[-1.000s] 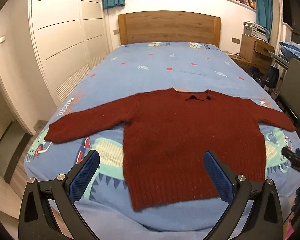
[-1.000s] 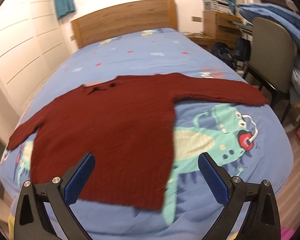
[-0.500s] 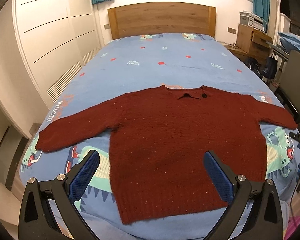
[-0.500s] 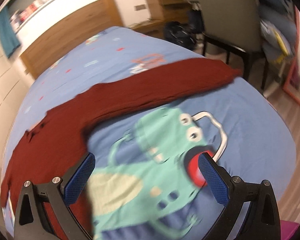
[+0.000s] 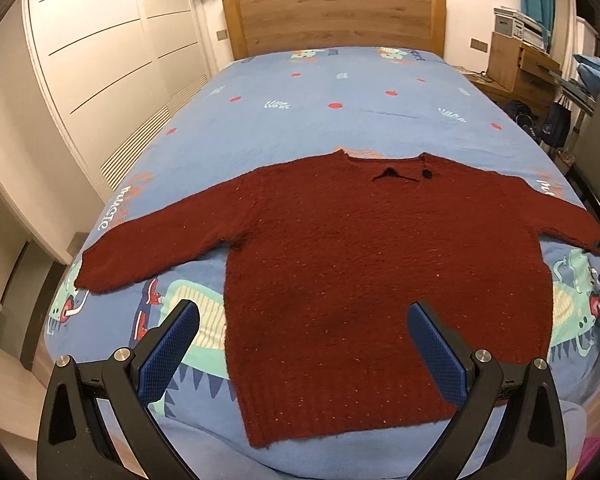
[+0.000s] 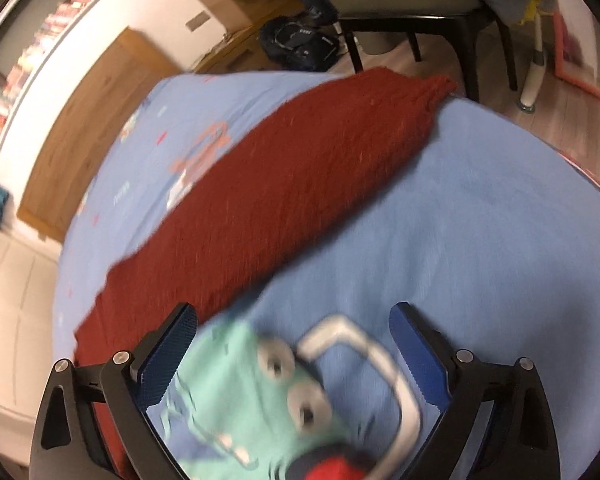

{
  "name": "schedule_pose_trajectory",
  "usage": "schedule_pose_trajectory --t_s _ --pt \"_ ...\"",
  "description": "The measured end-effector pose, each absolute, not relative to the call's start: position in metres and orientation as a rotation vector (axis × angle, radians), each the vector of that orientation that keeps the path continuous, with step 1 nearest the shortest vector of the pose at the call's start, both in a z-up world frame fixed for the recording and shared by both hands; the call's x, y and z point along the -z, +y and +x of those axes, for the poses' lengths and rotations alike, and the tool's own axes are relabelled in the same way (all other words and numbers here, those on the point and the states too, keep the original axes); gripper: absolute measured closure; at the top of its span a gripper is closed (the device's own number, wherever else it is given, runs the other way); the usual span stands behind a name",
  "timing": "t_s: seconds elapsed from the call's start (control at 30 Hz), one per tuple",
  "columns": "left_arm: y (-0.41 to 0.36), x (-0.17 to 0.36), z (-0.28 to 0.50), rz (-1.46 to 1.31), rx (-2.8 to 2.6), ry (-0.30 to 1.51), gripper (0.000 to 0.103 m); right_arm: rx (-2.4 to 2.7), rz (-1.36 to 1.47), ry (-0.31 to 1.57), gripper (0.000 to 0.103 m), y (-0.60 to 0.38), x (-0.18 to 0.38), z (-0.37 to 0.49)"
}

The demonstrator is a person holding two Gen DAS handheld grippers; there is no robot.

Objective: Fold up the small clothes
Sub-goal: 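Reach the right gripper to a sweater sleeve cuff and close on it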

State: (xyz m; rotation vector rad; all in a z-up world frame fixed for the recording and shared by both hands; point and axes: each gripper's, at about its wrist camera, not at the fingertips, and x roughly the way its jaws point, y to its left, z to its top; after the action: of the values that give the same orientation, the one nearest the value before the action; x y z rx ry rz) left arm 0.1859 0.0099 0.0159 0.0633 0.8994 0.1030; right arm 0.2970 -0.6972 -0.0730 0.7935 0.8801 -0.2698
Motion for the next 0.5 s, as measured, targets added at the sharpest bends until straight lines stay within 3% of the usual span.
schedule_pose_trajectory --t_s 0.07,0.2,0.43,0.5 --pt "0.012 -0.013 0.188 0.059 -0.115 0.91 0.001 0.272 0.832 0.851 0.01 -0.711 0.074 0.304" --pt "0.016 -0.01 0.19 0.064 -0.137 0.923 0.001 0.302 0.95 0.778 0.026 -0.741 0.083 0.313" --pt "0.019 -0.003 0.19 0.081 -0.166 0.941 0.001 0.342 1.134 0.652 0.039 -0.788 0.092 0.324" --pt "0.02 -0.002 0.191 0.082 -0.171 0.945 0.001 0.352 1.156 0.641 0.049 -0.796 0.094 0.328"
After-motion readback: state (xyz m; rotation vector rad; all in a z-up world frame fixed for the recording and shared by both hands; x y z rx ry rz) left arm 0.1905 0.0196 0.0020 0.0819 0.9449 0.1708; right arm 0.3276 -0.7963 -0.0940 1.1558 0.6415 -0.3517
